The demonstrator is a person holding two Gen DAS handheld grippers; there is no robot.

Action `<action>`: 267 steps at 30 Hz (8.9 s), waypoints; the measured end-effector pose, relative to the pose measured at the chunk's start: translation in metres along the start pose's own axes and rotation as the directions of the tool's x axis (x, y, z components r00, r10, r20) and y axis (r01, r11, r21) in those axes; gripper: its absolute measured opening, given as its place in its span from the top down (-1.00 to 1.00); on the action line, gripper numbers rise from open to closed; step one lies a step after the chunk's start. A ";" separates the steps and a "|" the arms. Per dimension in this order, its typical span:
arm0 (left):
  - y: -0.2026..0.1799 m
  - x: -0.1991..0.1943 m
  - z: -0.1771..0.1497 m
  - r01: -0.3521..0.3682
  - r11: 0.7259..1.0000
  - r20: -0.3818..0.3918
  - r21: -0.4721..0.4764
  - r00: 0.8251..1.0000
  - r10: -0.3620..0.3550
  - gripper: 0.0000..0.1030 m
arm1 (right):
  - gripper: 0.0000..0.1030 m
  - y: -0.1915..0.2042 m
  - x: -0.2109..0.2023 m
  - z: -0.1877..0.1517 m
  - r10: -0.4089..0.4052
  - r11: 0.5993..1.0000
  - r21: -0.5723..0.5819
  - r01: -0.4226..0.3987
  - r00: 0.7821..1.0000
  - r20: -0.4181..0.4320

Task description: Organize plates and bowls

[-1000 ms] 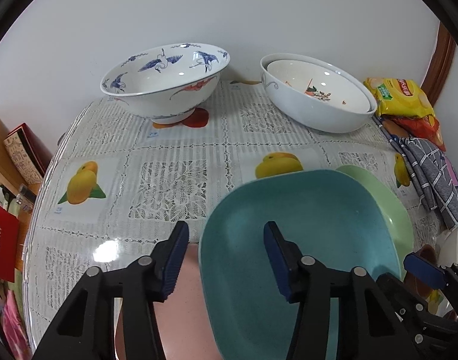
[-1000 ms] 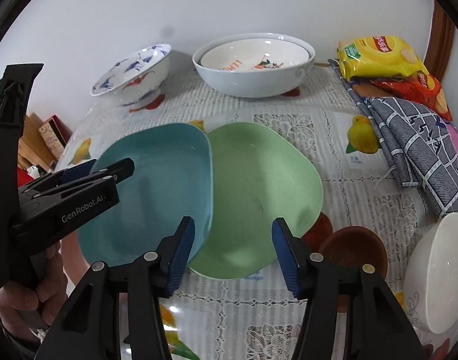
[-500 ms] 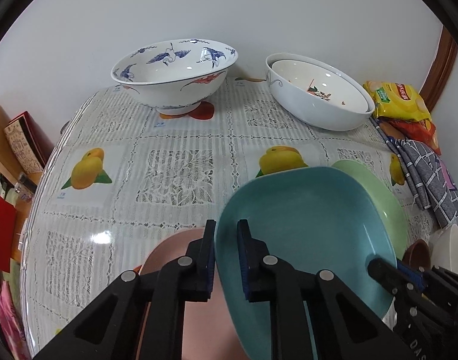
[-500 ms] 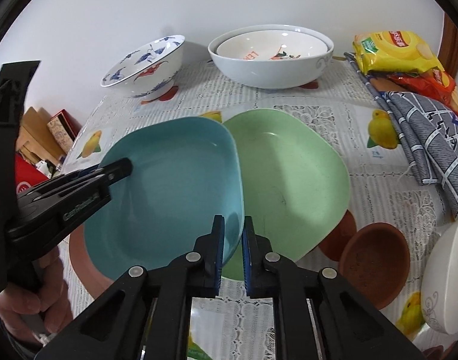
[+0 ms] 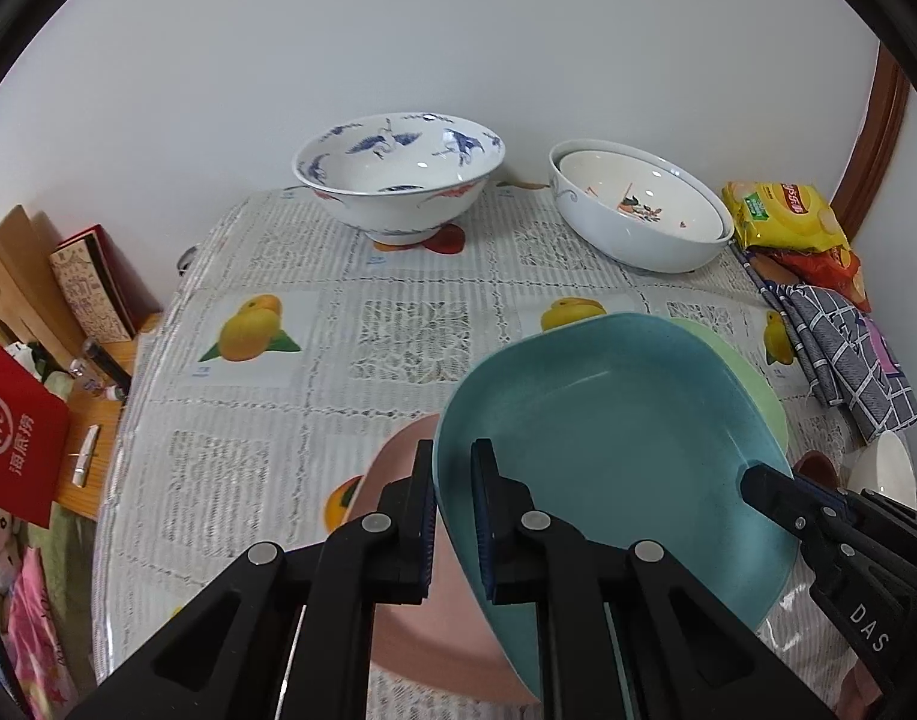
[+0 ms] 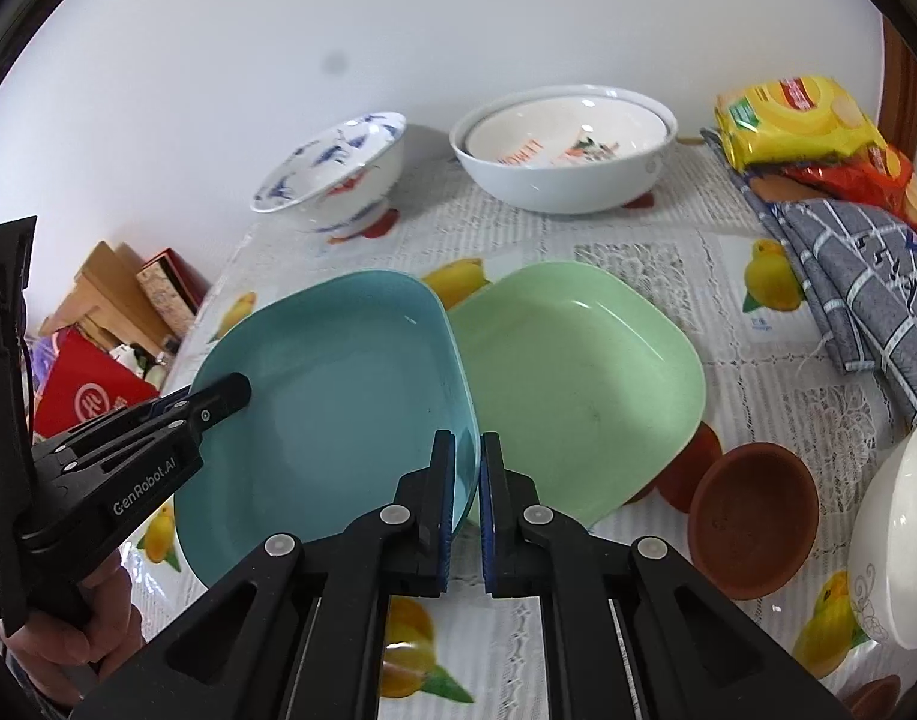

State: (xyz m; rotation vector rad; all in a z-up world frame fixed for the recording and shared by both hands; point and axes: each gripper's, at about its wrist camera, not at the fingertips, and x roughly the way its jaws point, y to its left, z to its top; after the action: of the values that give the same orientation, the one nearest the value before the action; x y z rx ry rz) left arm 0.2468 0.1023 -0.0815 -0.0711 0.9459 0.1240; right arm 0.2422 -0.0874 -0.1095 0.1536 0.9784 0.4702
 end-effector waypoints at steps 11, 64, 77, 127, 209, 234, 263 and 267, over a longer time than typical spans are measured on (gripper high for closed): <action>0.032 -0.023 -0.028 -0.070 0.997 -0.005 -0.044 0.998 0.069 0.78 | 0.86 0.033 -0.003 -0.018 0.066 0.995 -0.070 -0.067 0.998 -0.020; 0.037 0.026 -0.054 -0.093 0.992 -0.131 -0.090 0.988 0.081 0.65 | 0.54 0.055 0.050 -0.019 -0.033 0.973 -0.228 0.035 0.999 0.009; 0.030 0.005 -0.056 -0.118 0.991 -0.100 -0.056 0.989 0.112 0.21 | 0.00 0.047 0.012 -0.011 0.014 0.980 -0.198 -0.009 1.000 0.024; -0.053 -0.006 0.004 0.035 0.999 -0.013 0.033 0.999 -0.035 0.14 | -0.10 -0.078 -0.032 0.032 -0.175 0.984 -0.024 0.178 0.980 0.091; -0.071 0.012 0.019 0.114 0.990 -0.007 0.081 0.993 -0.114 0.82 | 0.85 -0.077 -0.005 0.022 -0.083 0.993 0.085 0.076 0.994 0.072; -0.010 -0.049 -0.015 0.038 0.999 0.047 -0.016 0.998 -0.037 0.82 | 0.86 -0.006 -0.034 0.002 0.013 0.999 -0.049 -0.007 0.991 0.133; 0.035 -0.065 -0.042 -0.001 0.997 0.059 -0.073 0.998 0.005 0.82 | 0.86 0.044 -0.033 -0.011 0.062 0.989 -0.139 -0.044 0.990 0.127; 0.038 -0.059 -0.046 0.004 0.997 0.046 -0.082 0.999 0.000 0.82 | 0.86 0.044 -0.028 -0.012 0.058 0.989 -0.139 -0.041 0.991 0.119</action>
State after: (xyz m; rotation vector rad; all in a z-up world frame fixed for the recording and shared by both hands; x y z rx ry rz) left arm 0.1706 0.1298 -0.0603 -0.1440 0.8945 0.1622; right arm 0.2053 -0.0615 -0.0804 0.0834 0.8203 0.5653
